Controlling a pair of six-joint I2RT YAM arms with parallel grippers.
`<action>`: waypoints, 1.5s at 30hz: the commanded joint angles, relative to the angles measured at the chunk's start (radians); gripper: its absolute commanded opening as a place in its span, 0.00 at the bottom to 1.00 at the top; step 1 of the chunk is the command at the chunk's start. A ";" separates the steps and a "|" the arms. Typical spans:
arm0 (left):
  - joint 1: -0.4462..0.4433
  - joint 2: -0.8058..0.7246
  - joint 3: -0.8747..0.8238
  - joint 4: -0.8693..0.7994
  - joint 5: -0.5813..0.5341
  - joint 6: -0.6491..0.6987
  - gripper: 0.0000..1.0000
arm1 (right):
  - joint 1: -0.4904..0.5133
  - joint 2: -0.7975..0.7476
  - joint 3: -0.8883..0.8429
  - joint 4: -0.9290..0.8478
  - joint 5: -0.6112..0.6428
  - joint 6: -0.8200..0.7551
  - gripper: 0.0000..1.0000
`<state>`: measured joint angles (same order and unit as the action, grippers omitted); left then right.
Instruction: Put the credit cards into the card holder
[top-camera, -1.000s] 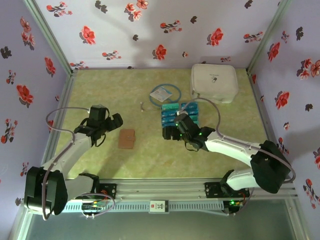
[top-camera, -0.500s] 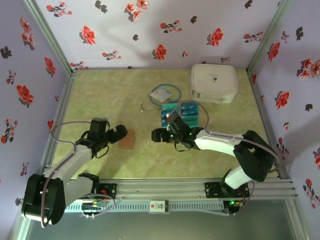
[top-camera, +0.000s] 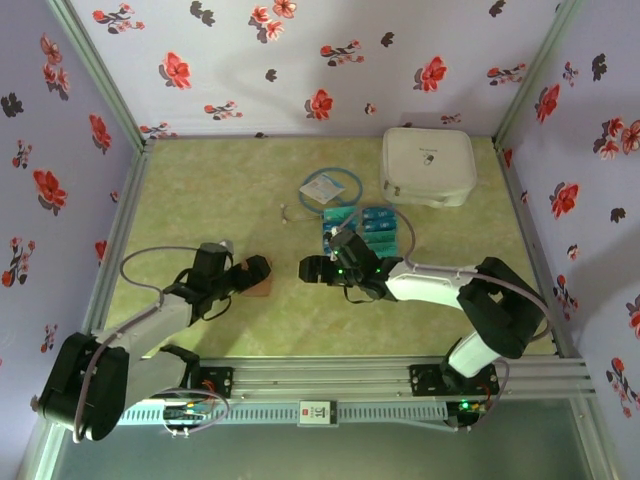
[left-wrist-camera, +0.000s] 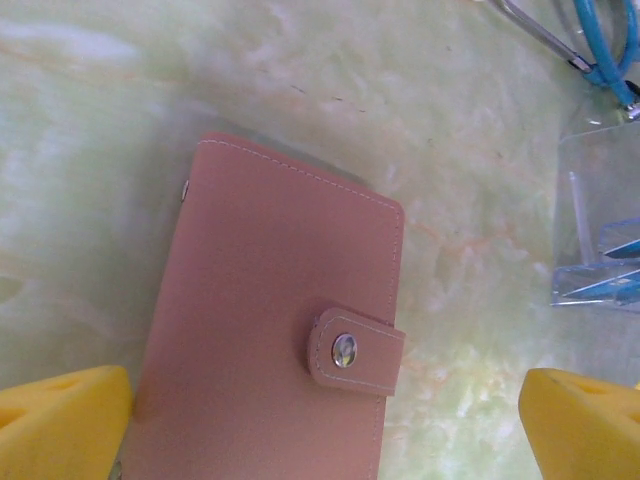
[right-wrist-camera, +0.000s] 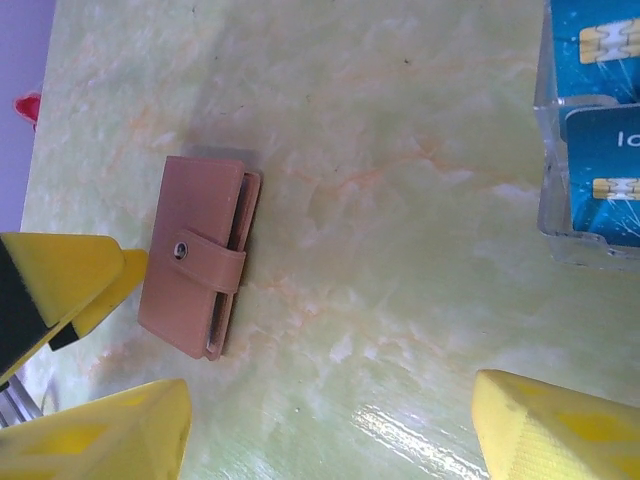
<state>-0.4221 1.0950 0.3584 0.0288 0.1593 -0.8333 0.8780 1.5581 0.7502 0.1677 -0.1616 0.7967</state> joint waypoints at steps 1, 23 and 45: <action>-0.023 0.022 -0.006 0.072 0.010 -0.032 1.00 | 0.005 0.002 -0.020 0.023 0.003 0.013 0.73; -0.089 0.003 0.210 -0.172 -0.243 -0.019 1.00 | 0.004 0.092 0.018 0.090 -0.069 0.033 0.59; -0.064 0.211 0.180 0.068 -0.102 -0.026 1.00 | 0.024 0.285 0.124 0.216 -0.156 0.102 0.42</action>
<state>-0.4896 1.2892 0.5529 0.0334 0.0326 -0.8577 0.8917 1.8214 0.8486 0.3428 -0.2935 0.8734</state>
